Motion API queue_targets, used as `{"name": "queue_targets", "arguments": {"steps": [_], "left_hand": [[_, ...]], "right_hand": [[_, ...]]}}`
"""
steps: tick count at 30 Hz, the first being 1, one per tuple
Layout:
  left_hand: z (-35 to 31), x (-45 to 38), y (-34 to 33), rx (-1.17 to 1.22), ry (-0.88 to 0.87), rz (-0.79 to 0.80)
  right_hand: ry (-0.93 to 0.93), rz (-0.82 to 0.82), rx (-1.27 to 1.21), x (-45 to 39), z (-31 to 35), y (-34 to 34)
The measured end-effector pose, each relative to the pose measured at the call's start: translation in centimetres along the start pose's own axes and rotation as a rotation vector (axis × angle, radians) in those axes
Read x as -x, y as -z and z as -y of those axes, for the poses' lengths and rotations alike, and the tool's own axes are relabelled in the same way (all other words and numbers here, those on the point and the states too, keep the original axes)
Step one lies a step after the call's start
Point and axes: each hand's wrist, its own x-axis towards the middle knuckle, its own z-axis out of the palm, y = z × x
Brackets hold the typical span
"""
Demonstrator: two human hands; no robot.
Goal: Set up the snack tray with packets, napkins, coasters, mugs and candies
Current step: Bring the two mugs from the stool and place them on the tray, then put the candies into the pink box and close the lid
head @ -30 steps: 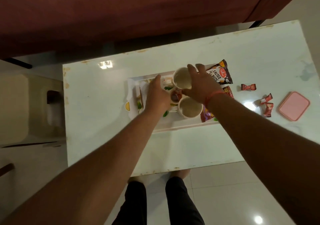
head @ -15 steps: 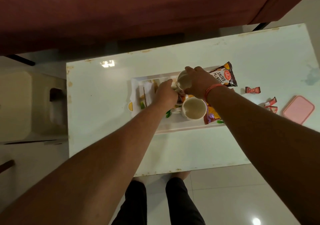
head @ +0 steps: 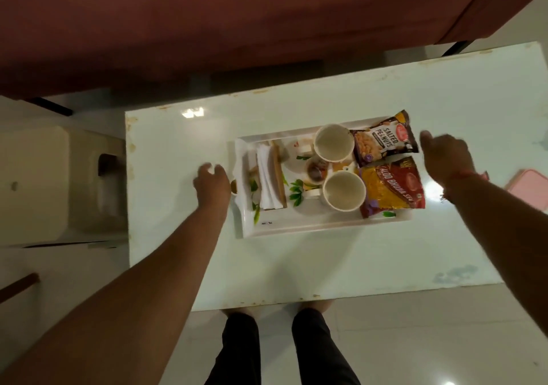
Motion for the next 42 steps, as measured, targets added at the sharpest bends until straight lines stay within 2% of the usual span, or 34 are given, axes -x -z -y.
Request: {"name": "queue_targets", "arguments": {"steps": [3,6,18,29,42], "left_hand": [[2.0,-0.9,0.3,0.113,0.217,0.256],[2.1,-1.0,-0.3,0.199,0.263,0.340],[1.1,-2.2,-1.5,0.190,0.330,0.319],[0.9,-2.8,-1.4,0.194,0.352,0.296],[1.2,-2.4,-1.7,0.139,0.275,0.306]], "right_hand": [[-0.169,0.264,-0.176,-1.4,-2.2,-1.5],[-0.237,0.342,-0.322,-2.2,-2.8,-2.8],[-0.203,0.247,-0.342,-3.0,-1.6,-3.4],[-0.219,0.254,-0.355,-4.1,0.0,-3.5],[-0.144,0.185,-0.229,-2.7,0.6,-3.4]]}}
